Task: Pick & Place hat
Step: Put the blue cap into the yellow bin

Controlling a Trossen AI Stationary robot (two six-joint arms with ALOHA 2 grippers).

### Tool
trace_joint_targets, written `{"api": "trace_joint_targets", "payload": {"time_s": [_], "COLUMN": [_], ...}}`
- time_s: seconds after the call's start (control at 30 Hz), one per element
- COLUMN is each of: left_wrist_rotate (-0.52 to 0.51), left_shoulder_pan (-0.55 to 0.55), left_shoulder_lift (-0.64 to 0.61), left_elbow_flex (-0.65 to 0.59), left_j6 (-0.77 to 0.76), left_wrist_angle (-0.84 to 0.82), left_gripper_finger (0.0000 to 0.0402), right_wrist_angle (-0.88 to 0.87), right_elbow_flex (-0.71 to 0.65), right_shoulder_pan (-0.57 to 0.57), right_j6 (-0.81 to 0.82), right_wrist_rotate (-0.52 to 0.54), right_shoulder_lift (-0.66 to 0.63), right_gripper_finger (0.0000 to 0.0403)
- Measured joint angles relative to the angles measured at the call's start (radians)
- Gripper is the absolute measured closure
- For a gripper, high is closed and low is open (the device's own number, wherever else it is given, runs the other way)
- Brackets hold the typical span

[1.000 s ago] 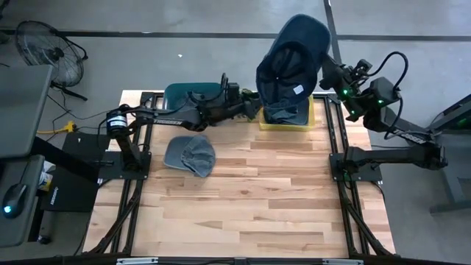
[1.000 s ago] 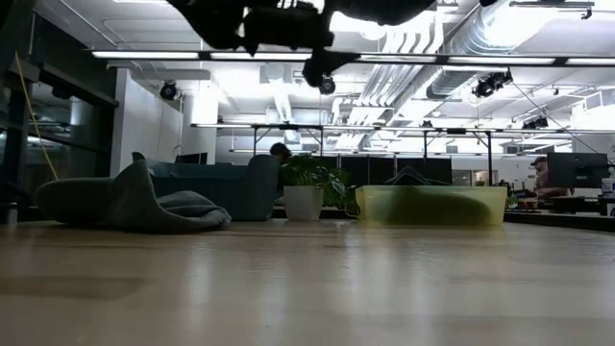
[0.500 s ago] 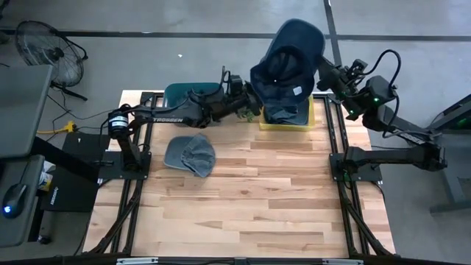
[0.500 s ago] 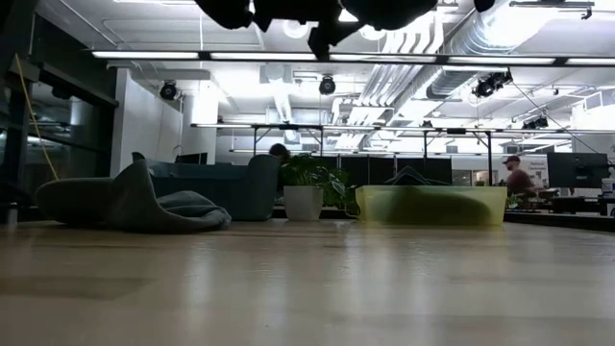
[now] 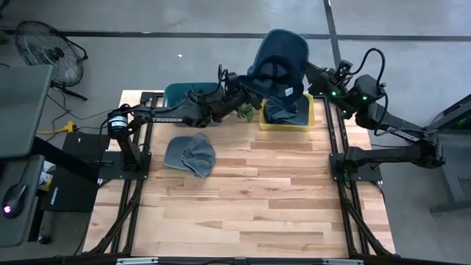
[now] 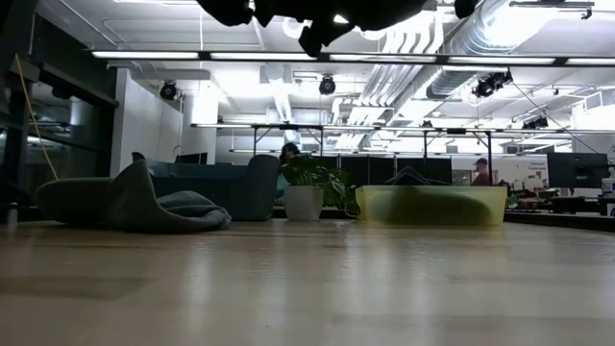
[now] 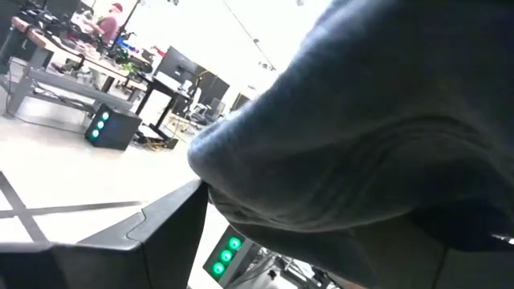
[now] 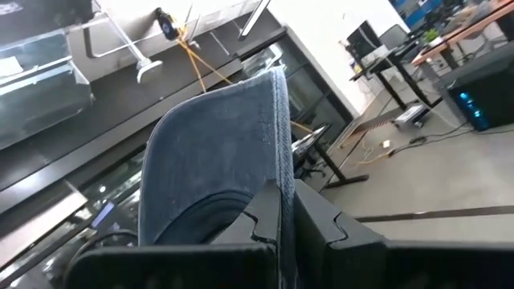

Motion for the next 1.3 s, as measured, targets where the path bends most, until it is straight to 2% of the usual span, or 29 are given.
{"api": "trace_joint_targets", "payload": {"time_s": [0.3,0.47,0.63,0.8,0.93,1.13,1.3], "left_wrist_rotate": [0.006,0.125,0.253,0.249,0.271,0.31,0.317], "left_shoulder_pan": [0.0,0.0,-0.001,0.0,0.0,-0.001,-0.001], "left_shoulder_lift": [0.0,0.0,0.0,0.0,0.0,0.0,0.0], "left_elbow_flex": [0.0,0.0,0.0,-0.001,-0.001,-0.001,-0.001], "left_j6": [0.007,0.042,0.09,0.098,0.134,0.138,0.138], "left_wrist_angle": [-0.001,0.0,0.014,0.019,0.04,0.039,0.039], "left_gripper_finger": [0.0108,0.0108,0.0108,0.0108,0.0108,0.0108,0.0108], "right_wrist_angle": [-0.001,-0.007,-0.007,-0.007,-0.007,0.003,0.035], "right_elbow_flex": [0.0,0.0,0.0,0.0,0.0,0.0,0.0], "right_shoulder_pan": [-0.004,-0.017,-0.06,-0.077,-0.083,-0.159,-0.213], "right_j6": [-0.026,-0.044,-0.009,0.0,-0.005,0.001,0.023], "right_wrist_rotate": [0.015,0.071,0.008,-0.051,-0.044,-0.064,-0.129], "right_shoulder_lift": [-0.01,-0.022,-0.035,-0.04,-0.04,-0.048,-0.055], "right_gripper_finger": [0.0397,0.0397,0.0397,0.0397,0.0397,0.0397,0.0397]}}
